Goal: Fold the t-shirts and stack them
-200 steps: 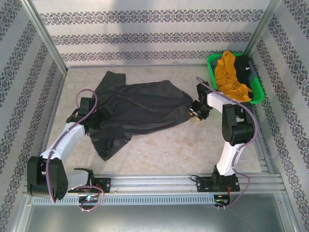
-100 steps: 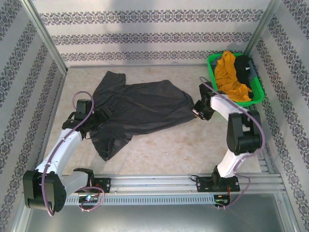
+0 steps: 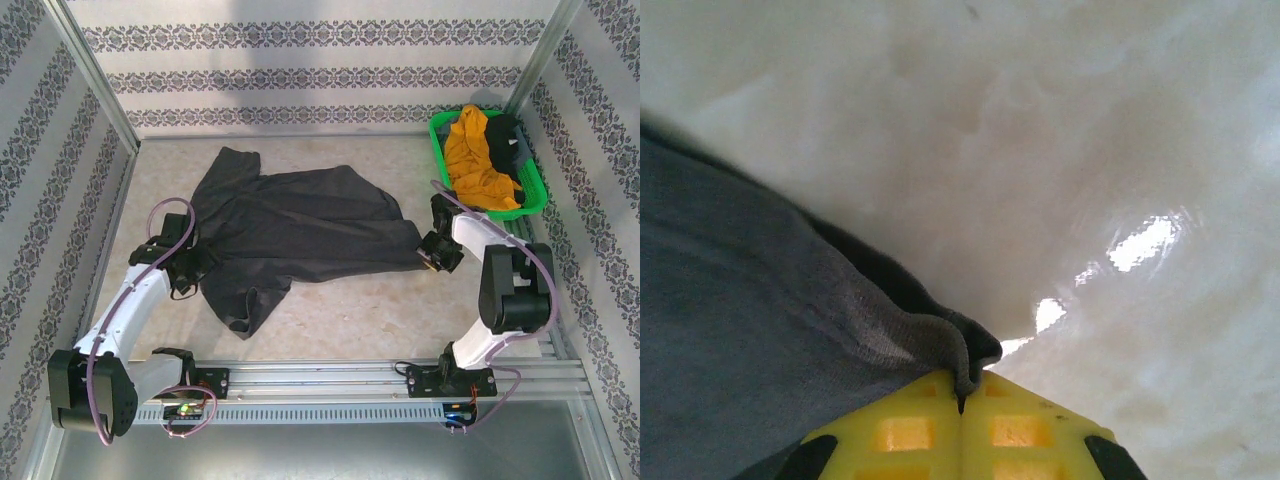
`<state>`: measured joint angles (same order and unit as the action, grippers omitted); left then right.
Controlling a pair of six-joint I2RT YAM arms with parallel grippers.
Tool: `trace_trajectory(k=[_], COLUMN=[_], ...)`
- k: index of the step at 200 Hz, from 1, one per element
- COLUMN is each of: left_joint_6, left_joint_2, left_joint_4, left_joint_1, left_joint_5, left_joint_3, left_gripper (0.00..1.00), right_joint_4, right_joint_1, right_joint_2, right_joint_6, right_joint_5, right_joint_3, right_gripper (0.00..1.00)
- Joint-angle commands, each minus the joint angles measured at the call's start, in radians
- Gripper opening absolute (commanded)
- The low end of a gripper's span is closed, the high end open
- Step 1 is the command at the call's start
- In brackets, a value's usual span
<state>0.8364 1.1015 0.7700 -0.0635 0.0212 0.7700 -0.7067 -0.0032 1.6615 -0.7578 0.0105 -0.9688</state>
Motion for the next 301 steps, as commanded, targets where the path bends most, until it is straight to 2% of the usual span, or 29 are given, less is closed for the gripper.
trace_trajectory(k=[1,28,68,122,136,166,191,205,260,301], left_joint_6=[-0.037,-0.064,-0.092,-0.088,-0.082,-0.066,-0.054,-0.052,0.004,0.059], left_joint_2=[-0.012,-0.012,0.050,0.126,0.160,0.245,0.247,0.215,0.042,-0.002], left_joint_4=[0.083,0.011,-0.157,-0.304,-0.337,-0.353,-0.364,-0.346,-0.256,-0.282], left_joint_1=[0.020,0.064,0.069,0.055,0.032,-0.027,-0.033,-0.032,-0.032,-0.012], left_joint_5=[-0.052,0.005,0.180,0.240,0.255,0.229,0.202,0.184,0.140,0.112], left_joint_3=[-0.003,-0.067,-0.156,-0.225,-0.223,-0.217,-0.221,-0.199,-0.029,0.171], left_gripper=[0.65,0.58,0.49,0.47,0.43,0.33,0.10,0.00,0.00,0.00], right_joint_4=[-0.007,-0.021,-0.030,-0.030,-0.030,-0.031,-0.025,-0.001,0.073,0.171], right_joint_1=[-0.020,-0.022,-0.082,-0.081,-0.079,-0.075,-0.074,-0.072,-0.041,-0.004], right_joint_2=[0.014,0.020,0.024,0.052,0.051,0.044,0.025,-0.003,-0.160,-0.234], right_joint_6=[0.037,0.060,0.110,0.121,0.117,0.113,0.110,0.106,0.100,0.085], right_joint_5=[0.017,0.028,0.025,-0.019,-0.020,-0.023,-0.023,-0.033,-0.072,-0.145], right_joint_3=[-0.009,-0.030,-0.047,-0.085,-0.086,-0.084,-0.075,-0.054,-0.041,-0.203], right_gripper=[0.00,0.00,0.00,0.00,0.00,0.00,0.00,0.00,0.00,0.00])
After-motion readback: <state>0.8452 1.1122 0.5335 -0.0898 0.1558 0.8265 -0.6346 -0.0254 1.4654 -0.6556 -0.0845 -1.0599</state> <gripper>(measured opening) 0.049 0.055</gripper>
